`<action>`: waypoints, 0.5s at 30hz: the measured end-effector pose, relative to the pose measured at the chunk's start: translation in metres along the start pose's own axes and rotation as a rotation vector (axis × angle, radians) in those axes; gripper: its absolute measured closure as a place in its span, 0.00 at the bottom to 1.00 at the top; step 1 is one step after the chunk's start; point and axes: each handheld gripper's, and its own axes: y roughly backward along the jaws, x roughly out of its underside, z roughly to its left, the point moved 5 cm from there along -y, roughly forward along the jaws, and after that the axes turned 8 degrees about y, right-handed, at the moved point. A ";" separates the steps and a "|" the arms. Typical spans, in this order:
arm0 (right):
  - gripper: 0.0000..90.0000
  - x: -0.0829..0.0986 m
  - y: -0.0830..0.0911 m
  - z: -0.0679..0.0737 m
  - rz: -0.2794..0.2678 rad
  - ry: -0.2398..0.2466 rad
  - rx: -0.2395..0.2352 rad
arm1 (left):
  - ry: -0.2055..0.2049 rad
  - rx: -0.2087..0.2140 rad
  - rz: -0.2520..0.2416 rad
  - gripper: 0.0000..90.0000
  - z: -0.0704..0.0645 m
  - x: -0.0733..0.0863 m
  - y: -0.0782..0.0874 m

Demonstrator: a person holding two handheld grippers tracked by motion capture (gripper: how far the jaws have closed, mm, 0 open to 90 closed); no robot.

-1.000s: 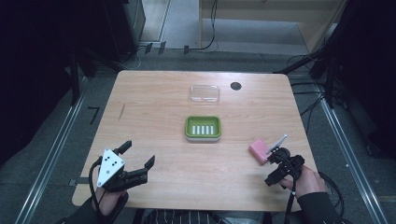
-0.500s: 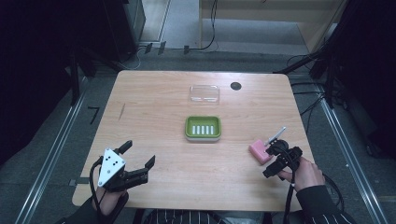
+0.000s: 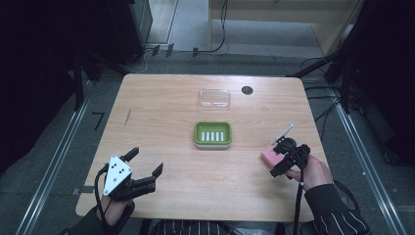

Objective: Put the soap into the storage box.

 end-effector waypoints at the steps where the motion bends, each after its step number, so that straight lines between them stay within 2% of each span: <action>1: 0.03 -0.002 -0.001 -0.002 0.000 0.003 0.000 | 0.001 0.000 0.000 0.15 0.000 0.000 0.000; 13: 0.02 -0.022 -0.011 -0.010 0.015 0.020 -0.023 | 0.001 0.000 0.003 0.15 0.000 0.000 0.000; 15: 0.02 -0.025 -0.013 -0.012 0.010 0.038 -0.021 | -0.001 0.001 0.006 0.15 0.000 0.000 0.000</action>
